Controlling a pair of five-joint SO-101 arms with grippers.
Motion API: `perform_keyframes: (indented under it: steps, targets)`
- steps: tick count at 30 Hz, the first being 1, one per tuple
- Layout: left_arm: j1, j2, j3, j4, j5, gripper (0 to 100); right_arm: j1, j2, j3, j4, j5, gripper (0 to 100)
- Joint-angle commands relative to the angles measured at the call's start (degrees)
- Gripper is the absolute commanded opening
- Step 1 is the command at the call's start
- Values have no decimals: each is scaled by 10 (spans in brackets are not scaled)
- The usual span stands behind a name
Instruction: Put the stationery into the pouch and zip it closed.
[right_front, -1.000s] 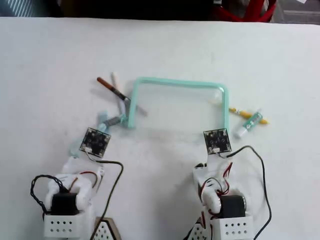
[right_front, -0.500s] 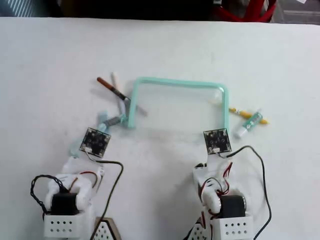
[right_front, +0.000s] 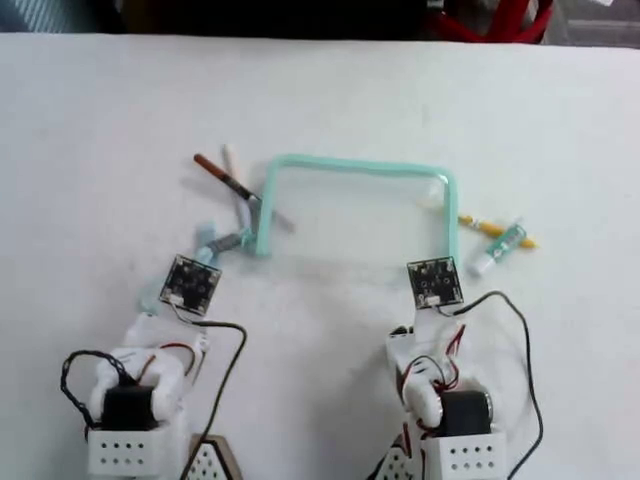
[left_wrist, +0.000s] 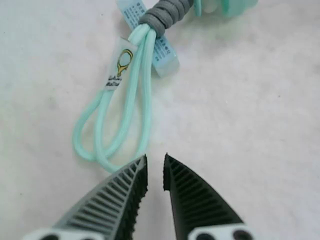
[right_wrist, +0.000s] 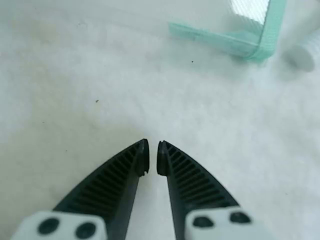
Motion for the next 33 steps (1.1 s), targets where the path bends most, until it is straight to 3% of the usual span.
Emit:
perform_keyframes:
  steps: [1,6,10,13,18,21,23,28,33]
  targets:
    - [16,-1,-6,-38,1,79,-34,-4,5,-6,-2,45]
    - [-70,-1,-115,-162,6,79,-82,-5,5,-45,-1,46]
    - [-55,-1,-171,-171,1,88,-80,-5,5,-137,-1,46]
    - [-25,-1,-181,-164,1,164,-80,-5,5,-199,9,50]
    - [65,3,-185,-200,7,243,-80,-5,3,-210,283,173]
    - [170,36,-185,-164,4,212,-80,-4,5,-164,317,167]
    - [195,100,-206,-163,3,207,-80,-5,5,-139,317,140]
    - [177,349,-361,-154,15,218,-76,-6,5,-141,317,102]
    - [169,630,-519,-120,178,218,-51,-6,5,-153,317,101]
